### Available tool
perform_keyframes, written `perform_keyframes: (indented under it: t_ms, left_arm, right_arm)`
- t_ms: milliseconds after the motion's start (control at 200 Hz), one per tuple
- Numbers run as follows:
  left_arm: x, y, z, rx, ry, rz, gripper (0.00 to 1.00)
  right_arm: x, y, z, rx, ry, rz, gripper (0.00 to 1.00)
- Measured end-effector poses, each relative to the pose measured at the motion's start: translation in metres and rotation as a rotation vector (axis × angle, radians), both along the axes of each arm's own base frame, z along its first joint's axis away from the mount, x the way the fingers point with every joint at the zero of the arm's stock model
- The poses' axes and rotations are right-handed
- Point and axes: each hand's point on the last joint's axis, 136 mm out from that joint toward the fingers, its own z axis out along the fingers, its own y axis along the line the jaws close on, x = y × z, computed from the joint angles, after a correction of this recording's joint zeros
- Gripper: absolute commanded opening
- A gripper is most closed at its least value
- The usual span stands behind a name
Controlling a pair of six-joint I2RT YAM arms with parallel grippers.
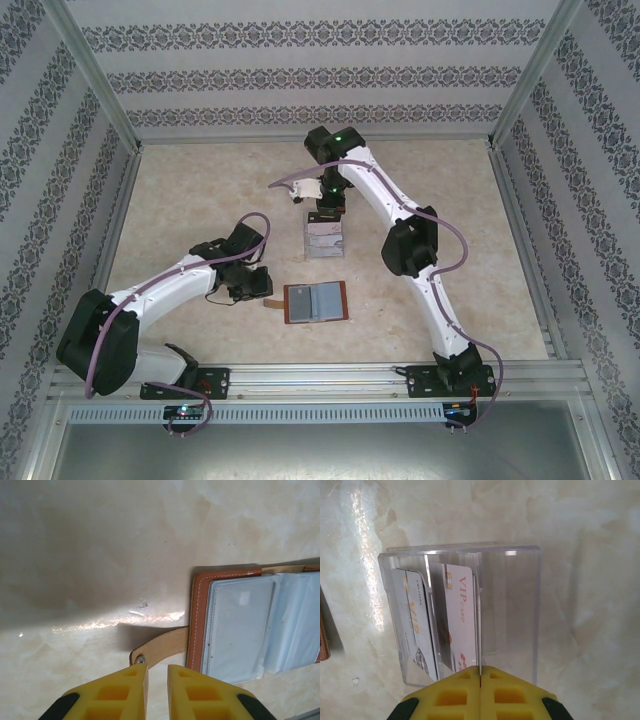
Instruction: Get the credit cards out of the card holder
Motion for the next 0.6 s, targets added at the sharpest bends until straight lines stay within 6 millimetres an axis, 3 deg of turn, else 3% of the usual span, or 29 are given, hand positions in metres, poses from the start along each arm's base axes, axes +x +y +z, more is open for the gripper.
perform_keyframes:
  t_ms: [140, 245, 440, 600]
  left_arm:
    - [0.001, -0.001, 0.002, -0.001, -0.003, 0.000, 0.17]
    - [0.001, 0.000, 0.002, 0.000, -0.001, 0.001, 0.17]
    - [0.000, 0.001, 0.002, 0.005, 0.001, 0.002, 0.17]
    - [0.000, 0.002, 0.001, 0.013, 0.001, 0.004, 0.17]
  right_arm:
    - [0.007, 0.000, 0.019, 0.014, -0.069, 0.000, 0.00]
    - [0.013, 0.000, 0.022, 0.012, -0.098, -0.002, 0.00]
    - [0.018, 0.001, 0.016, 0.006, -0.105, 0.004, 0.00]
    - [0.018, 0.003, -0.002, -0.004, -0.071, 0.013, 0.00]
